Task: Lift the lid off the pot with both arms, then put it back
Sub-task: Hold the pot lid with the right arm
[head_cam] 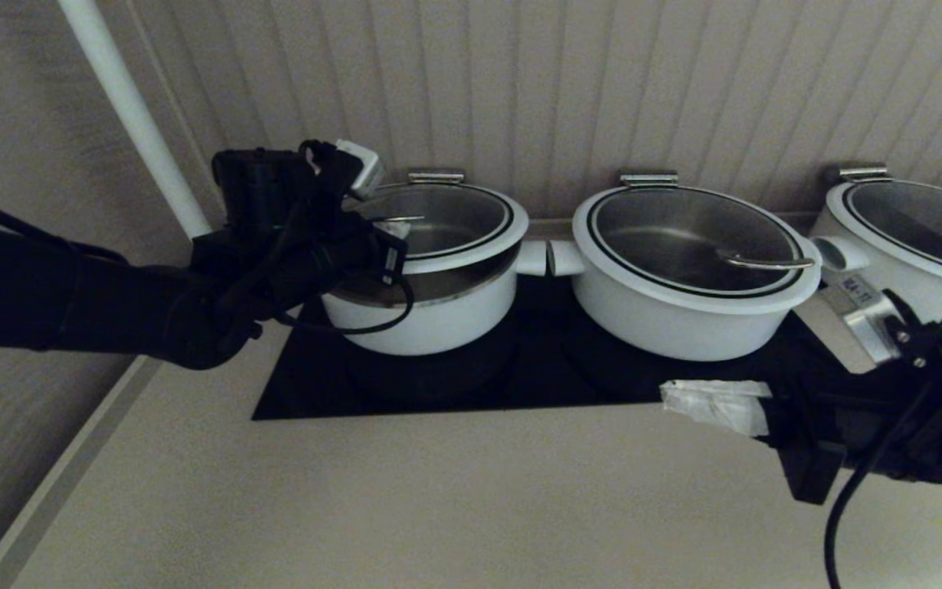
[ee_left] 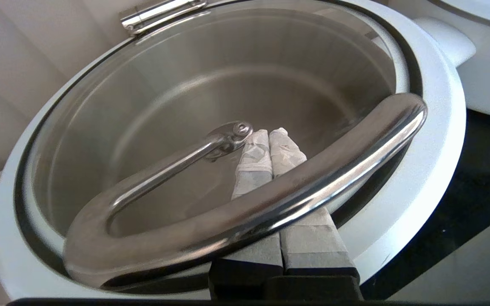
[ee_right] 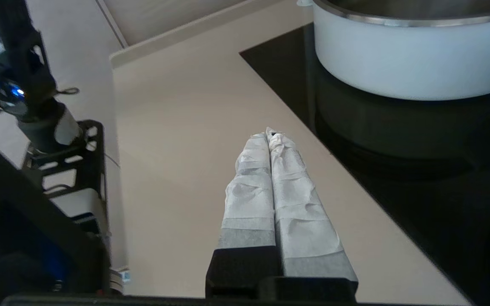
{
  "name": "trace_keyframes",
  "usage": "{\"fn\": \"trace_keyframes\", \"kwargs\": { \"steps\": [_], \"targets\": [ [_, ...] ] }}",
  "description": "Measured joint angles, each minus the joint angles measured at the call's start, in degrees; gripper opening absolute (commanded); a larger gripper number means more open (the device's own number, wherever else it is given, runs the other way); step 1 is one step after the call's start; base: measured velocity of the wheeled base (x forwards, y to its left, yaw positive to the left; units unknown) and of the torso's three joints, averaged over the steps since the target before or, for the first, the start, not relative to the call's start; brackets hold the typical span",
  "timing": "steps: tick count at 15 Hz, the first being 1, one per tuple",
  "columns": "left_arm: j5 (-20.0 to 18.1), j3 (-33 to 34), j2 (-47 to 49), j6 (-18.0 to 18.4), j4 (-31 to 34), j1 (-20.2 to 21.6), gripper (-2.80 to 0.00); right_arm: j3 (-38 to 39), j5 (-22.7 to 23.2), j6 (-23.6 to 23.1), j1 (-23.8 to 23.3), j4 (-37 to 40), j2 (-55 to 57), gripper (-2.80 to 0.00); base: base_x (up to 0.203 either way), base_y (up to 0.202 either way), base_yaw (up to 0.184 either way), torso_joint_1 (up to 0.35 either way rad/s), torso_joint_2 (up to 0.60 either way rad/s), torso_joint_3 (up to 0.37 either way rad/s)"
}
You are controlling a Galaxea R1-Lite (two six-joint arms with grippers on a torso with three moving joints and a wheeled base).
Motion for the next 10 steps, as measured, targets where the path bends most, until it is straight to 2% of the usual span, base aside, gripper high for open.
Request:
{"fn": "trace_keyframes", "kwargs": {
  "steps": [4, 7, 10],
  "targets": [
    [-0.07, -0.47, 0.34, 0.09, -0.05, 0.02, -2.8, -5.03, -0.78, -0.89, 0.57, -1.68, 5.26, -2.8, 0.0, 0.0, 0.0, 0.0, 0.0, 0.0],
    [-0.1, -0.5, 0.49, 0.0, -0.05, 0.02, -2.8, -10.11, -3.9, -0.93, 1.65, -7.69, 10.87, -2.8, 0.0, 0.0, 0.0, 0.0, 0.0, 0.0],
    [0.03, -0.63, 1.0, -0.06, -0.12, 0.02, -2.8, -13.17, -5.95, -0.91, 3.95, -9.3, 14.9, -2.8, 0.0, 0.0, 0.0, 0.0, 0.0, 0.0]
  ]
}}
